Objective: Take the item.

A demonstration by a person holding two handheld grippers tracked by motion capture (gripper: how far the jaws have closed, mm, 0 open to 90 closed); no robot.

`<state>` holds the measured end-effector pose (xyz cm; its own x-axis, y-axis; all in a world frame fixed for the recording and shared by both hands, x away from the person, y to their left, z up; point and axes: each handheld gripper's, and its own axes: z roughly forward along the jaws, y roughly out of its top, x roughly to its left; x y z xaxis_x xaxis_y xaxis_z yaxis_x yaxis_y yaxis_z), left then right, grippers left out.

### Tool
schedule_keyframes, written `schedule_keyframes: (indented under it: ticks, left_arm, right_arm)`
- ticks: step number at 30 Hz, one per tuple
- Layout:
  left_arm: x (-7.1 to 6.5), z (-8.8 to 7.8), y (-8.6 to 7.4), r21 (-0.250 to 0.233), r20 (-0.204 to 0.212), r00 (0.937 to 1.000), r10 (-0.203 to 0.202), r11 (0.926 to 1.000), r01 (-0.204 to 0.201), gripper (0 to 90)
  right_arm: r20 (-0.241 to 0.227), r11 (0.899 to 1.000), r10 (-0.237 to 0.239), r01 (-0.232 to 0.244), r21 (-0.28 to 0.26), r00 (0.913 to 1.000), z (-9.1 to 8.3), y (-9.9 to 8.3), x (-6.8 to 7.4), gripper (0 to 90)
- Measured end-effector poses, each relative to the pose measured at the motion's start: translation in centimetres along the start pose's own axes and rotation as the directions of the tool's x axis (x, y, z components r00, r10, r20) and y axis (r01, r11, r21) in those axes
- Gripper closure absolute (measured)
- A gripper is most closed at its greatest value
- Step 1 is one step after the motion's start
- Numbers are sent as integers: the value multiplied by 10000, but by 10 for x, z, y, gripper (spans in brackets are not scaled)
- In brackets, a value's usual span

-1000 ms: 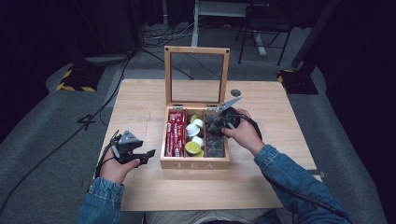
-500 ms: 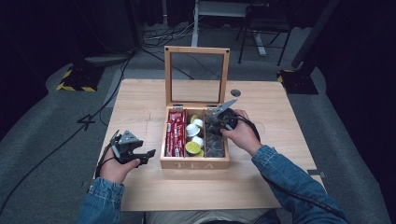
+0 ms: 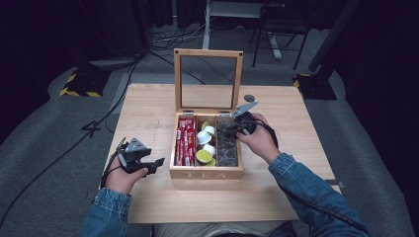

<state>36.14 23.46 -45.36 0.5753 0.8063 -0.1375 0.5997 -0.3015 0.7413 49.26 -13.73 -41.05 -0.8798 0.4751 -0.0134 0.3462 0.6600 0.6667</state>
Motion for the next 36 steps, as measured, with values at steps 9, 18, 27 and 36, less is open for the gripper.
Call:
schedule_keyframes:
  ticks: [9, 18, 27, 36]
  left_arm:
    - [5, 1, -3, 42, -60, 10000, -63, 10000, 63, 339]
    - [11, 2, -6, 124, -376, 9992, -133, 9998, 137, 339]
    - [14, 2, -7, 288, -371, 9992, -160, 9994, 171, 338]
    - [16, 3, -9, 646, -732, 9973, -67, 9978, 115, 337]
  right_arm:
    - [-261, 9962, 79, -101, -859, 9996, -18, 6, 1, 790]
    - [-351, 9865, 132, -187, -1624, 9993, -38, 10, 0, 790]
    - [-271, 9800, 55, -107, -1989, 9996, -61, 11, -1, 790]
    - [22, 9794, 155, -147, -2012, 9999, -84, 1, -6, 790]
